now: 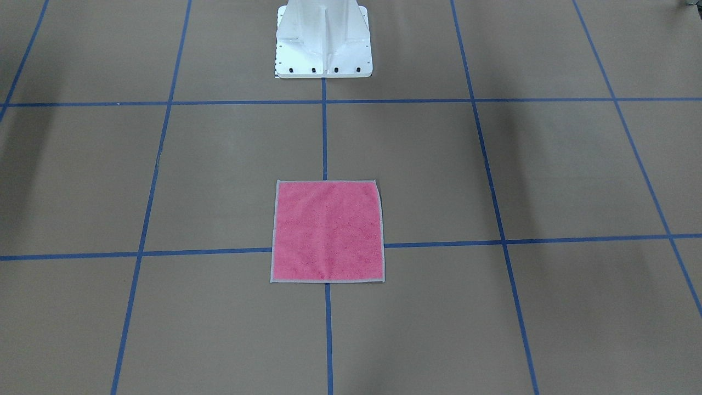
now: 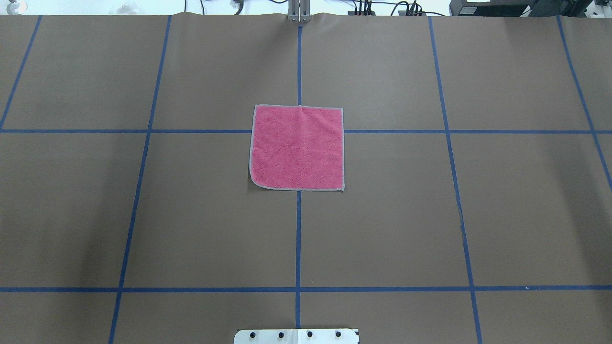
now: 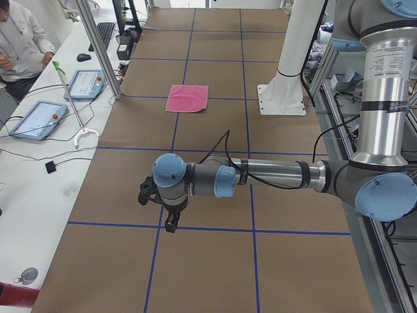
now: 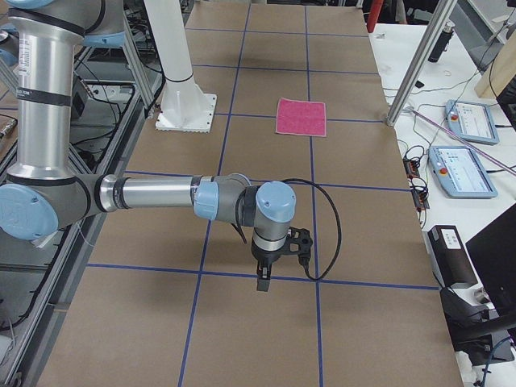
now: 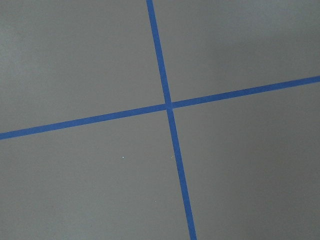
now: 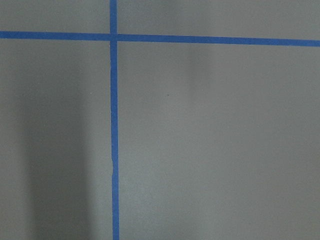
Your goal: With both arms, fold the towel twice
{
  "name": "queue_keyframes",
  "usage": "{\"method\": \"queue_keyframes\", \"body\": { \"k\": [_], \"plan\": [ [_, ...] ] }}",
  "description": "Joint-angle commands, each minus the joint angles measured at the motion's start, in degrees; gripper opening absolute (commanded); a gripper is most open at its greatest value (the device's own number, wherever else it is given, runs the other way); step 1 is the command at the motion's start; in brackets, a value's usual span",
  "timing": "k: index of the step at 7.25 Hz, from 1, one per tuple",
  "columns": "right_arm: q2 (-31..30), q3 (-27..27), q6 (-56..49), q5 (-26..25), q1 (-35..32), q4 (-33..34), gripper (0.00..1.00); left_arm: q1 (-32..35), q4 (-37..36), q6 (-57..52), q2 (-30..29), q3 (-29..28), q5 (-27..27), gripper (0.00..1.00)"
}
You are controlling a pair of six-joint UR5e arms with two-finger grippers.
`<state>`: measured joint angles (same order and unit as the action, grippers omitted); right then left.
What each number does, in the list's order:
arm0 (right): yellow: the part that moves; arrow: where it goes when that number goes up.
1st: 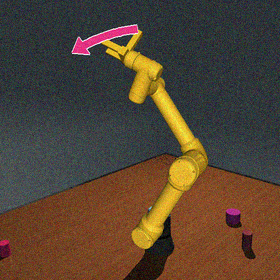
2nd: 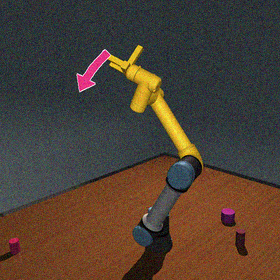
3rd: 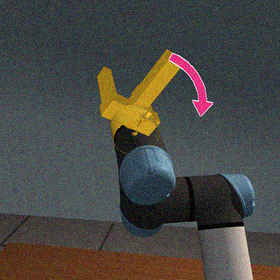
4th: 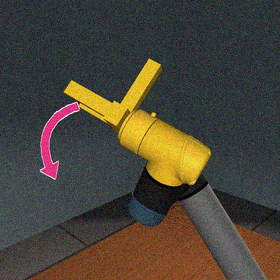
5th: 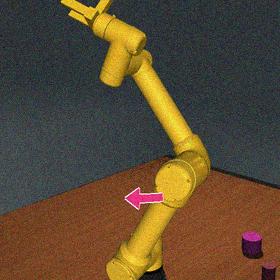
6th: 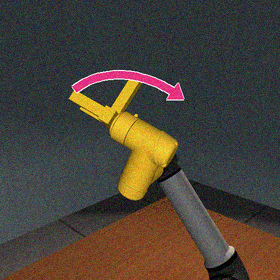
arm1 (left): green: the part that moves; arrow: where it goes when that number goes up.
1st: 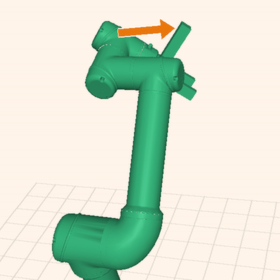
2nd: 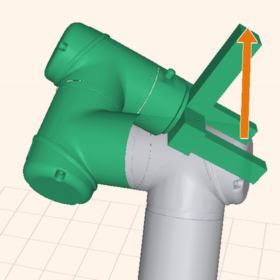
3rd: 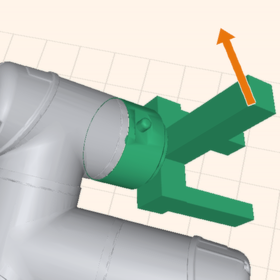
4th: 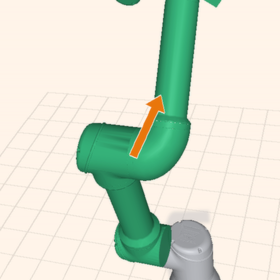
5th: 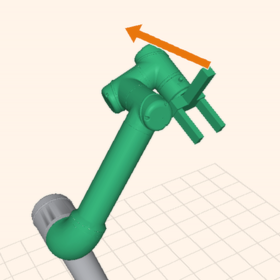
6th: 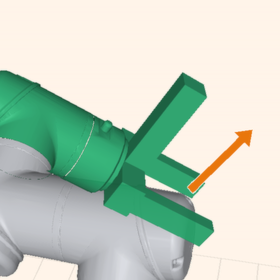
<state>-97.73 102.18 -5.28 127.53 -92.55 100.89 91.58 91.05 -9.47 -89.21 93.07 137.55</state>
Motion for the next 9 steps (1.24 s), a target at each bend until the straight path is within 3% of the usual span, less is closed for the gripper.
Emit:
{"method": "queue_keyframes", "body": {
  "k": [1, 5, 7, 9],
  "plan": [
    [0.0, 0.0, 0.0, 1.6, 0.0, -0.1, 1.00, -0.1, 0.0, -0.3, 0.1, 0.2, -0.1, 1.00],
    [1.1, 0.6, 0.1, 3.6, 0.2, -0.2, 1.00, -0.1, 0.2, -0.4, 0.0, 0.4, 0.5, 1.00],
    [1.4, -0.2, 0.3, 9.7, 3.6, -3.4, 1.00, -0.5, 0.4, -0.4, -0.7, 0.5, 0.7, 1.00],
    [1.4, -0.4, 0.2, 9.6, 3.7, -5.2, 1.00, -2.5, 0.1, 0.2, -2.8, 0.2, 0.8, 1.00]
  ]
}}
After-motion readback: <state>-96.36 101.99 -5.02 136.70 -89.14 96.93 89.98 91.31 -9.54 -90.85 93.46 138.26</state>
